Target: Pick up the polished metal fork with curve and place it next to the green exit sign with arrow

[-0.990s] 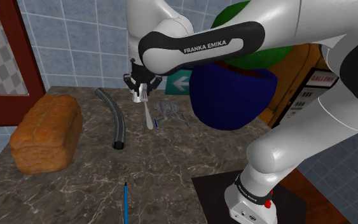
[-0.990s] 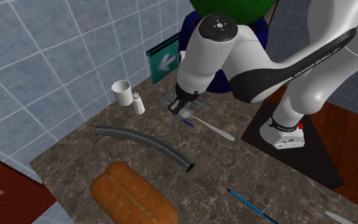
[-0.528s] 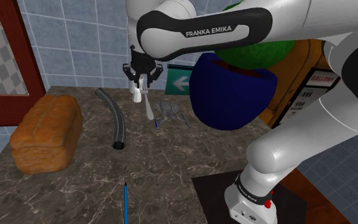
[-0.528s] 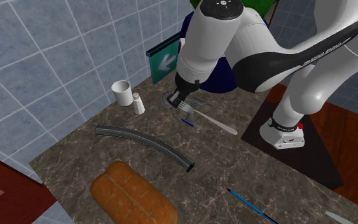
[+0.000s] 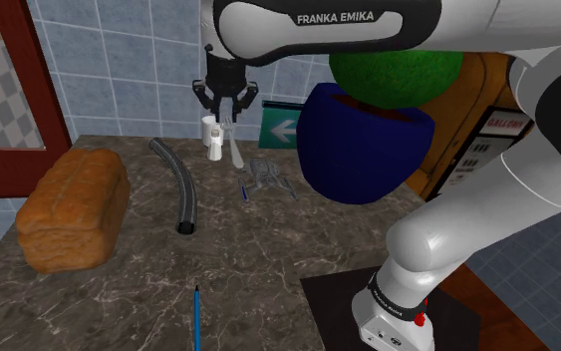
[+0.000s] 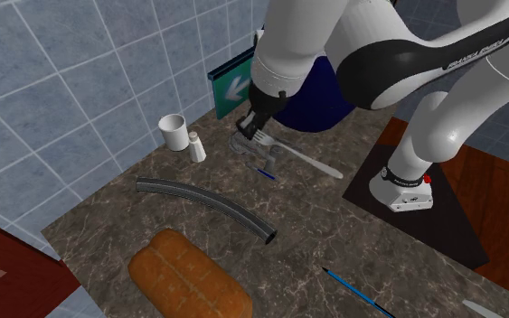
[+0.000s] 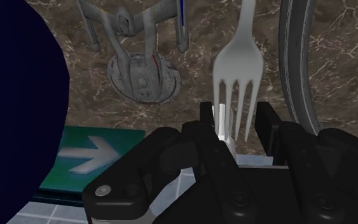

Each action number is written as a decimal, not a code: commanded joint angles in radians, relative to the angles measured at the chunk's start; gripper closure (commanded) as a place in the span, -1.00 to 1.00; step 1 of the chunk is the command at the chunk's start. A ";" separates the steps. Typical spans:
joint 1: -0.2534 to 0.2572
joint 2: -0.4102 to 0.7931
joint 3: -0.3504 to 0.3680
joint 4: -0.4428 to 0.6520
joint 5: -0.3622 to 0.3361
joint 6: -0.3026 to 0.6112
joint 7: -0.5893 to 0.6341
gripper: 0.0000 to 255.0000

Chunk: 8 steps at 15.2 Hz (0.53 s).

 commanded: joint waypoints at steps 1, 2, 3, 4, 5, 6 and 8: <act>-0.001 0.002 0.000 0.030 0.000 -0.028 -0.005 1.00; -0.002 0.004 -0.001 0.044 -0.001 -0.041 -0.008 1.00; -0.002 0.004 -0.001 0.049 -0.001 -0.045 -0.009 1.00; -0.008 -0.001 -0.021 0.039 0.002 -0.035 -0.034 1.00; -0.014 -0.005 -0.040 0.030 0.004 -0.025 -0.059 1.00; -0.021 -0.008 -0.058 0.023 0.005 -0.015 -0.083 1.00; -0.034 -0.009 -0.094 0.012 0.005 0.004 -0.130 1.00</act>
